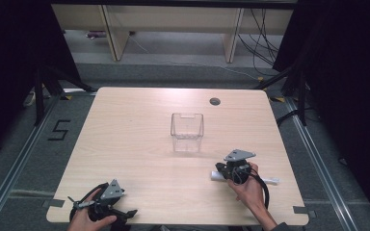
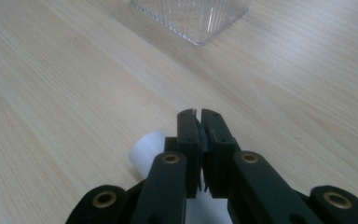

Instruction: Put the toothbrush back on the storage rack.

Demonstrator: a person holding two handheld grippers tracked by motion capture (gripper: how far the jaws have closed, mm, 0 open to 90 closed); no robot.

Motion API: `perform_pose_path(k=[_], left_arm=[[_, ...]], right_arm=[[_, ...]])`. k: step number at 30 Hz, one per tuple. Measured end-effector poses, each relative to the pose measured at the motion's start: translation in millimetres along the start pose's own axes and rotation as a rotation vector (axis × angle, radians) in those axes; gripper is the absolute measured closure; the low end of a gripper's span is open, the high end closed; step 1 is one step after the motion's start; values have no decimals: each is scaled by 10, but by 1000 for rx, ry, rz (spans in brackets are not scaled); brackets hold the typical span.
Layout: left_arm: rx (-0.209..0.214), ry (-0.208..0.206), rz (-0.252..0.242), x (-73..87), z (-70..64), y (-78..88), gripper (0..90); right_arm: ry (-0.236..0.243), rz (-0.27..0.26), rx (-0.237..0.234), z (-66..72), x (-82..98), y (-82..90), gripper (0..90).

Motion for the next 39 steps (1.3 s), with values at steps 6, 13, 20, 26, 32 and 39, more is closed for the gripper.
perform_pose_path(k=[6, 13, 20, 26, 32, 39], left_arm=[[-7, 6, -5, 22, -8, 24, 151], [-6, 7, -4, 25, -11, 22, 151], [-8, -4, -2, 17, -10, 21, 151], [-8, -6, -4, 12, -7, 26, 151], [-5, -9, 3, 17, -14, 21, 151], [-8, -6, 0, 10, 0, 22, 151]], right_arm=[[50, 8, 8, -12, -14, -13, 862], [47, 29, -9, 29, -3, -20, 860], [85, 41, -6, 98, 30, -28, 857], [104, 56, -32, 174, 115, -29, 856], [137, 54, -47, 183, 187, 3, 854], [142, 79, -62, 212, 285, 54, 852]])
Point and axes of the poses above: each handheld gripper's, and its own axes: y roughly backward along the jaws, x roughly out of its underside, z roughly to its left, the point moved 8 cm from there along -y, roughly forward along the jaws, and after that the axes turned 13 degrees about z, right-handed, at the moved point
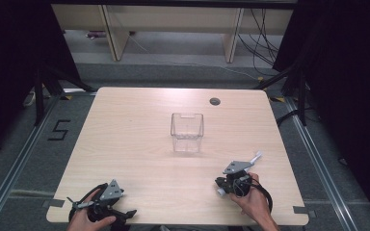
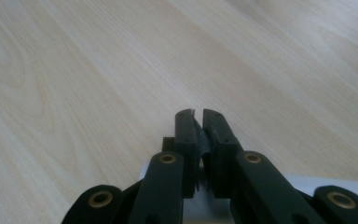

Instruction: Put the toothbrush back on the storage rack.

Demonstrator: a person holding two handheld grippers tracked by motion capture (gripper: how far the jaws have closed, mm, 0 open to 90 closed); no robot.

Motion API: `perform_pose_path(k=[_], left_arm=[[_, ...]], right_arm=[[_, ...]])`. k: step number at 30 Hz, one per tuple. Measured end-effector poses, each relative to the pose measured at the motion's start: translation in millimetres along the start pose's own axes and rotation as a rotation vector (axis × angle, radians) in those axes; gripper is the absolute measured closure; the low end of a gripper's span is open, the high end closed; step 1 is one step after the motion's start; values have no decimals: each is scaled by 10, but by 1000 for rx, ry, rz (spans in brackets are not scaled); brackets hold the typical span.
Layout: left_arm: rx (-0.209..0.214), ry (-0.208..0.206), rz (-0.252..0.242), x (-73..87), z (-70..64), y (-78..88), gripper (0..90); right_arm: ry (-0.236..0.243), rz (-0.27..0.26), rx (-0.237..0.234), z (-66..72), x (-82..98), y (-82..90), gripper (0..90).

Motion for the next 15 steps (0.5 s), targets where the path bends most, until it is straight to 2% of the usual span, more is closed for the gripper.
perform_pose_path(k=[1, 3, 5, 6, 8, 9, 10, 12, 14, 15], left_arm=[[1, 2, -1, -8, 4, 0, 151], [1, 4, -3, -9, -1, -1, 151], [1, -1, 0, -3, -4, 1, 151], [3, 4, -3, -11, -1, -1, 151], [7, 7, -7, -16, -6, 1, 151], [1, 6, -4, -12, -3, -2, 151], [0, -4, 0, -6, 0, 1, 151], [7, 9, -8, -19, -5, -1, 151], [1, 4, -1, -11, 0, -2, 151], [2, -3, 1, -7, -1, 0, 151]], right_arm=[[-12, 11, 4, 4, 20, 11, 851], [7, 22, -12, 11, 49, 19, 850], [3, 27, -13, 26, 84, 38, 848], [9, 10, -8, 26, 85, 31, 848], [0, 12, -17, 45, 119, 53, 848], [13, 26, -20, 48, 148, 68, 847], [9, 6, -13, 50, 148, 62, 847], [7, 33, -23, 71, 199, 103, 847], [15, 31, -8, 63, 224, 116, 846], [18, 34, -18, 70, 243, 116, 845]])
Point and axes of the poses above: each handheld gripper's, and its own axes: y roughly backward along the jaws, x roughly out of its underside, z roughly to its left, the point moved 8 cm from there along -y, roughly forward along the jaws, and after that the axes turned 13 degrees about z, right-handed, at the moved point
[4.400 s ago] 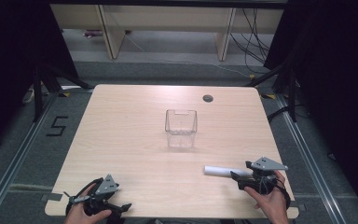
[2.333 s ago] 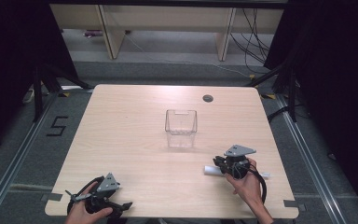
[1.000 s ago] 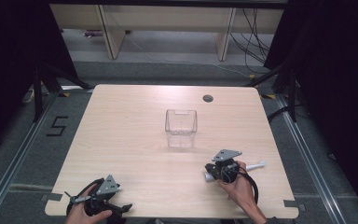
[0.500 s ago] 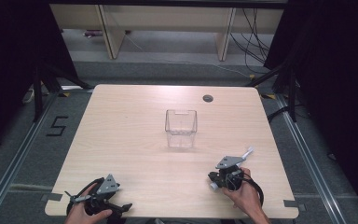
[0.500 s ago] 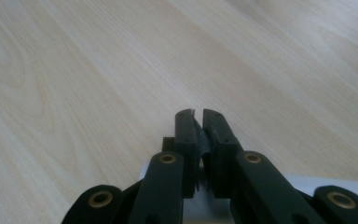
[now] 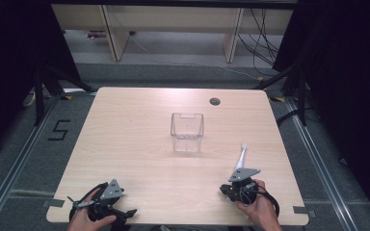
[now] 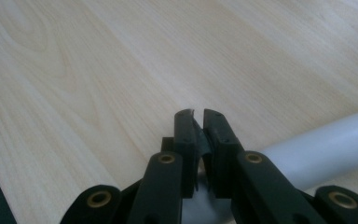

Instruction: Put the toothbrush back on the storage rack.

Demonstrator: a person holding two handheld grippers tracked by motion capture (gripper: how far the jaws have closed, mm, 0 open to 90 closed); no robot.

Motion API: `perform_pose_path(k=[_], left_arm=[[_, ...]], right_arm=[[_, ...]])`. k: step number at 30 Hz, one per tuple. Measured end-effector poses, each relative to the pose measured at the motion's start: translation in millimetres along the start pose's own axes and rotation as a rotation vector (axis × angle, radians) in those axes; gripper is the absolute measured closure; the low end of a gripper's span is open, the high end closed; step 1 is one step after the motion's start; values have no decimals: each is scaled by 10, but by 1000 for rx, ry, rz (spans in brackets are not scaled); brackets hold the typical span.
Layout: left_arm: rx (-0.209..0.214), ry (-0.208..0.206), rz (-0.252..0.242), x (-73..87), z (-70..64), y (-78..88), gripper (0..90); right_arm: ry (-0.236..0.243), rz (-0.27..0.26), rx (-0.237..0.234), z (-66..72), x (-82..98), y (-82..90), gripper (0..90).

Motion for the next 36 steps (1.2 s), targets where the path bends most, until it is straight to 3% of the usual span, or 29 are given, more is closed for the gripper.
perform_pose_path(k=[1, 3, 5, 7, 11, 13, 17, 18, 21, 22, 23, 25, 26, 27, 28, 34, 35, 36], left_arm=[[1, 5, -1, -3, -1, 0, 151], [0, 8, -6, -17, 14, -5, 151], [3, 5, -4, -5, -3, 2, 151], [5, 10, -7, -10, -4, -1, 151], [1, 1, 0, -1, -1, -1, 151], [3, 6, -5, -11, 2, -2, 151], [0, 6, -1, -4, -2, -3, 151], [-2, 4, -2, -10, 6, -3, 151], [-3, 1, -2, -13, 8, -3, 151], [1, 4, 0, -3, -2, 0, 151], [2, 5, -2, -4, -1, -1, 151], [0, 11, -6, -19, 11, -7, 151], [-4, -3, -2, -16, 15, -1, 151], [-3, 4, -3, -11, 4, -3, 151], [0, 5, -1, -4, -2, -1, 151], [0, 3, 0, -3, -1, -1, 151], [-1, 5, -1, -7, 3, -4, 151], [-2, 2, -5, -18, 14, -8, 151]], right_arm=[[-18, -9, 8, 6, 12, 2, 845], [-10, -13, 17, -12, 33, 9, 844], [-16, 10, -7, -8, 79, 33, 843], [-24, -9, 13, -30, 93, 43, 843], [-13, 13, 8, -59, 153, 70, 841], [-22, -5, 13, -73, 161, 73, 841], [-21, 17, 17, -109, 215, 102, 839], [-43, 8, 16, -103, 216, 100, 838], [-36, 21, 18, -132, 252, 116, 838], [-60, 15, 27, -134, 254, 126, 837], [-37, 21, 23, -151, 267, 123, 836], [-74, 16, 29, -148, 280, 142, 837], [-59, 27, 31, -166, 294, 150, 836], [-61, 9, 33, -173, 288, 142, 836], [-62, 28, 39, -185, 308, 163, 835], [-62, 27, 39, -239, 353, 190, 835], [-68, 17, 42, -247, 355, 189, 835], [-117, 23, 45, -230, 369, 205, 833]])
Point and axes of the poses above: each handheld gripper's, and its own axes: y roughly backward along the jaws, x roughly out of its underside, z roughly to its left, the point moved 8 cm from there along -y, roughly forward along the jaws, and after that the axes turned 13 degrees about z, right-handed, at the moved point
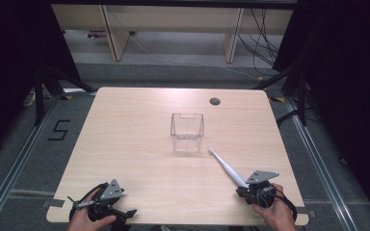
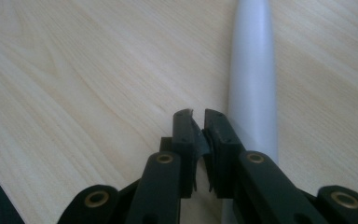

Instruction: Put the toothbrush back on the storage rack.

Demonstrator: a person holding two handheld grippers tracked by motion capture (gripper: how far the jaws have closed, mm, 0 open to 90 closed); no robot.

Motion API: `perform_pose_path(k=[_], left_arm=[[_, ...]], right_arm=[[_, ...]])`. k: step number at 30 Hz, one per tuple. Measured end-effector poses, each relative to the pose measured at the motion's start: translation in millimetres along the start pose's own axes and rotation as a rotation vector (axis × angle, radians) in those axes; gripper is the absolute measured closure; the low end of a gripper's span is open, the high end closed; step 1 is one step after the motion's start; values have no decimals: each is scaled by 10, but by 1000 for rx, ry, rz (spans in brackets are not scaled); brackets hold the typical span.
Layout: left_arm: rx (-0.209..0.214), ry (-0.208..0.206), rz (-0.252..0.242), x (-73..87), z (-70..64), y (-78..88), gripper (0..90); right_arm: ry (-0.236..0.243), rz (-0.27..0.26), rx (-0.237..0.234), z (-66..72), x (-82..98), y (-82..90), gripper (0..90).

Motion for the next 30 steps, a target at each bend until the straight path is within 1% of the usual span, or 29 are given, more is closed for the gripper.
perform_pose_path(k=[1, 4, 5, 6, 7, 8, 9, 10, 11, 12, 13, 14, 15, 16, 17, 18, 19, 20, 21, 22, 24, 25, 26, 28, 29, 30], left_arm=[[0, 3, -1, -2, -3, 0, 151], [2, -1, 5, 14, -14, 0, 151], [1, 0, 4, 11, -9, 2, 151], [5, 6, -1, 3, -9, 4, 151], [-2, 5, -1, -2, 1, 2, 151], [0, 2, 7, 9, -2, 1, 151], [2, 7, 4, 13, -15, 1, 151], [3, 4, 9, 20, -14, 3, 151], [1, 3, 7, 14, -7, 4, 151], [0, 4, 4, 7, 3, 3, 151], [-1, 9, 8, 7, 7, 3, 151], [-6, -6, 16, 16, 20, -2, 151], [-5, -7, 20, 24, 17, -4, 151], [0, -2, 22, 30, 8, -6, 151], [0, 1, 19, 28, 5, -4, 151], [0, 4, 13, 18, 5, -3, 151], [-1, -1, 13, 16, 8, -1, 151], [-2, 2, 14, 20, 6, -3, 151], [0, 6, 14, 24, 4, -4, 151], [0, 1, 18, 27, 8, -2, 151], [0, 0, 16, 17, 15, -4, 151], [0, 1, 17, 17, 15, -7, 151], [-2, 1, 18, 21, 13, -10, 151], [0, -2, 18, 23, 14, -6, 151], [0, 1, 16, 19, 16, -5, 151], [9, -1, 16, 16, 10, 1, 151]], right_arm=[[5, 5, -4, -12, 10, 2, 833], [23, -4, 10, -42, 12, -8, 831], [7, 4, 17, -38, 22, 3, 831], [9, 3, 17, -38, 22, 4, 831], [3, 1, 18, -35, 19, 4, 831], [15, 3, 17, -40, 21, 1, 828], [11, 6, 19, -41, 22, 1, 821], [-19, 26, 4, -13, 38, 12, 810], [-9, 20, 10, -19, 32, 9, 793], [4, 7, 6, -17, 17, 13, 769], [25, 5, 4, -17, -1, 36, 727], [17, -10, 0, 8, -36, 60, 698], [39, -25, 9, 15, -89, 115, 645], [51, -36, 24, 10, -123, 146, 604], [67, -32, 73, -12, -170, 185, 538], [86, -5, 102, -33, -176, 214, 524], [98, 22, 130, -47, -187, 237, 519], [120, 35, 152, -74, -206, 238, 507], [141, 56, 165, -104, -226, 227, 483], [138, 81, 173, -120, -233, 216, 476], [139, 98, 183, -156, -267, 193, 449], [131, 117, 180, -168, -277, 170, 445], [134, 132, 172, -171, -282, 163, 447], [125, 142, 172, -187, -301, 137, 445], [133, 152, 169, -197, -305, 132, 445], [128, 151, 169, -200, -313, 121, 443]])
Point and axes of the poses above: each handheld gripper's, and its own axes: y roughly backward along the jaws, x roughly out of its underside, z roughly to its left, the point moved 8 cm from there along -y, roughly forward along the jaws, and after that the axes turned 13 degrees about z, right-handed, at the moved point
